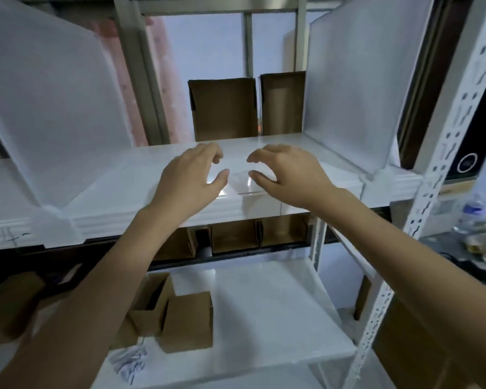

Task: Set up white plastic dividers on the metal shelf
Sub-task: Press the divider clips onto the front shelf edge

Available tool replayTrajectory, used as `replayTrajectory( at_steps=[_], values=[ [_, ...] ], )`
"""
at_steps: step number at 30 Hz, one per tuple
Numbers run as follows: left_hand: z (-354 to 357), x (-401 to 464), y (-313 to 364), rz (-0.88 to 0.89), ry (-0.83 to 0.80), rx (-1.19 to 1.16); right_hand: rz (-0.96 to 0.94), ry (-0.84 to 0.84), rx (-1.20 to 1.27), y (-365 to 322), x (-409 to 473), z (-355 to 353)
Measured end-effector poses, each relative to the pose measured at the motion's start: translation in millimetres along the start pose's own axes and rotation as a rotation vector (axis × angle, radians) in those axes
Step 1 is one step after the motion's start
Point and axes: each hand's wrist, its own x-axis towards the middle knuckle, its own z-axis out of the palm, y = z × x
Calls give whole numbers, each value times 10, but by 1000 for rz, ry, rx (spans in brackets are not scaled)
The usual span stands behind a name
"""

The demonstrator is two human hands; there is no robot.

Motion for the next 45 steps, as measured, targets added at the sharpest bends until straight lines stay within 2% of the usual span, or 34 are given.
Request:
replayTrajectory(
  at_steps=[3, 8, 13, 17, 19, 21, 23, 26, 30, 35, 39, 45],
  values=[
    [163, 34, 239, 55, -74, -50, 82, 36, 13, 217, -249, -109],
    [375, 12, 630, 93, -141, -88, 166, 2, 40, 662, -603, -172],
    [621, 123, 1034, 122, -120, -76, 112, 86, 94, 950, -758, -218],
    [881, 296, 1438, 127, -97, -100, -14, 275, 61, 1248, -1018, -386],
    [1062, 370, 1645, 139, -96, -130, 3, 395, 84, 1496, -1190, -477],
    [1259, 393, 1843, 173, -59, -94, 49, 444, 149, 1763, -1369, -514],
    [1422, 357, 2015, 209, 30, -50, 70, 410, 194, 1997, -1482, -503],
    [1576, 276, 2146, 194, 166, -94, 26, 266, 184, 2184, -1565, -382],
    [1701, 191, 2117, 190, 233, -79, -99, 150, 165, 2223, -1609, -205],
    [1824, 153, 2039, 319, 348, -52, -113, 244, 135, 2184, -1542, -70],
    [1859, 173, 2011, 350, 437, -53, -164, 342, 70, 2164, -1477, 23],
    [1855, 212, 2061, 258, 448, -76, -196, 258, 46, 2152, -1421, -32]
  ],
)
